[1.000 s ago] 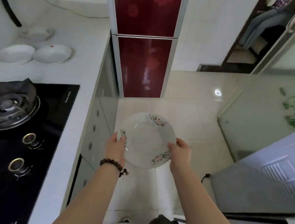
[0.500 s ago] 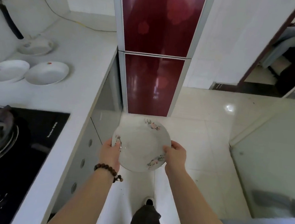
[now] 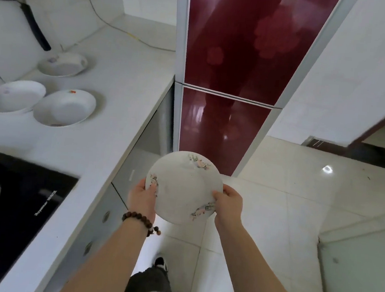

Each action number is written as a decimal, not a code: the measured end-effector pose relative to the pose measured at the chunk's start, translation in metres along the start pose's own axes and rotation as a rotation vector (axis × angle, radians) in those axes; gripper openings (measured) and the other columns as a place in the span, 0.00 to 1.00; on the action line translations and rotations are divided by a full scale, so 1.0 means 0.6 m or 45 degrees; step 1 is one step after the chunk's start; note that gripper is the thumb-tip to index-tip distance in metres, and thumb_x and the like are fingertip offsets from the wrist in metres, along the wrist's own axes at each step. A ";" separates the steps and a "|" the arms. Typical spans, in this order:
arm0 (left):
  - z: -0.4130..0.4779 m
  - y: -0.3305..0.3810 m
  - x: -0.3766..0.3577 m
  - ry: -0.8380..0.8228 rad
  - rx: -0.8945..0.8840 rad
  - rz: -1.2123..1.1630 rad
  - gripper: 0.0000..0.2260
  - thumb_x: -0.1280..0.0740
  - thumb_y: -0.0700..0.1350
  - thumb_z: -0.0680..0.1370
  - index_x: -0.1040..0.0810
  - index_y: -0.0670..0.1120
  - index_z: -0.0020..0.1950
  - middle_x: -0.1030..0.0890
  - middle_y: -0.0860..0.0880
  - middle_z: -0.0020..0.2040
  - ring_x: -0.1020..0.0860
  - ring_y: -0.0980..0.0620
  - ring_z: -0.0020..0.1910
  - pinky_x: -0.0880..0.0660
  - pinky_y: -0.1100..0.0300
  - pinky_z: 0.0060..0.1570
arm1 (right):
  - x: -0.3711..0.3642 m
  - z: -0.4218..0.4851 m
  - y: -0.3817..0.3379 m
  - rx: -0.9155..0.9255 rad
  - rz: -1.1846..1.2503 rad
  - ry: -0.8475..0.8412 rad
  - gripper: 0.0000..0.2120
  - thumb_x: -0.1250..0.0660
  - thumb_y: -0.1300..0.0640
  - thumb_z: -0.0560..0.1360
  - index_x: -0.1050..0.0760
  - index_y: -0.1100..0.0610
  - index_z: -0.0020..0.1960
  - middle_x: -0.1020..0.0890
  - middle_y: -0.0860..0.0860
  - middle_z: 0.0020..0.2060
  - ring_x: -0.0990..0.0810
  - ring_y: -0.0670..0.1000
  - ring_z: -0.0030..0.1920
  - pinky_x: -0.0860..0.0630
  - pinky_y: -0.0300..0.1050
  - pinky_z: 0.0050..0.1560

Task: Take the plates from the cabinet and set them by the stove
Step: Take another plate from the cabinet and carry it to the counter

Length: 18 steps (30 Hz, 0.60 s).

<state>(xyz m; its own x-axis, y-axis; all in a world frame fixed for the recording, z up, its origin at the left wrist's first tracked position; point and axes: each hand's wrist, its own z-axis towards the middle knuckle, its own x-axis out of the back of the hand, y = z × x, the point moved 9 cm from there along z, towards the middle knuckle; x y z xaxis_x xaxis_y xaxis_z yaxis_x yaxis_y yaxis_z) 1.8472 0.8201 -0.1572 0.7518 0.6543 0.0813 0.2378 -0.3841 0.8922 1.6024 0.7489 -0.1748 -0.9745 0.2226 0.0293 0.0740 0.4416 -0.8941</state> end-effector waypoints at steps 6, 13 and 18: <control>0.111 0.031 -0.014 0.075 0.046 -0.088 0.13 0.38 0.38 0.79 0.21 0.49 0.37 0.20 0.44 0.38 0.24 0.46 0.39 0.25 0.52 0.41 | -0.102 0.094 -0.038 -0.006 -0.042 -0.092 0.19 0.39 0.72 0.68 0.16 0.53 0.34 0.18 0.47 0.27 0.22 0.51 0.33 0.24 0.46 0.38; 0.274 0.105 -0.022 0.161 0.014 -0.310 0.12 0.37 0.38 0.79 0.19 0.49 0.39 0.17 0.48 0.38 0.21 0.48 0.39 0.23 0.55 0.42 | -0.281 0.226 -0.116 0.039 -0.177 -0.217 0.13 0.38 0.69 0.65 0.17 0.57 0.38 0.22 0.54 0.31 0.25 0.52 0.34 0.29 0.47 0.38; 0.395 0.172 0.005 0.260 0.026 -0.419 0.10 0.37 0.37 0.79 0.18 0.47 0.43 0.16 0.48 0.40 0.20 0.47 0.40 0.21 0.57 0.39 | -0.429 0.300 -0.171 0.041 -0.248 -0.294 0.14 0.37 0.67 0.66 0.17 0.52 0.35 0.18 0.63 0.39 0.21 0.58 0.39 0.21 0.57 0.42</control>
<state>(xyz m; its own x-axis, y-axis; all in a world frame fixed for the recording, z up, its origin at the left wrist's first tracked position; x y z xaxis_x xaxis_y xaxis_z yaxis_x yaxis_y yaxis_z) 2.0197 0.6277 -0.1700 0.4957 0.8603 -0.1188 0.4596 -0.1439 0.8764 1.8077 0.4898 -0.1708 -0.9924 -0.0686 0.1025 -0.1221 0.4280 -0.8955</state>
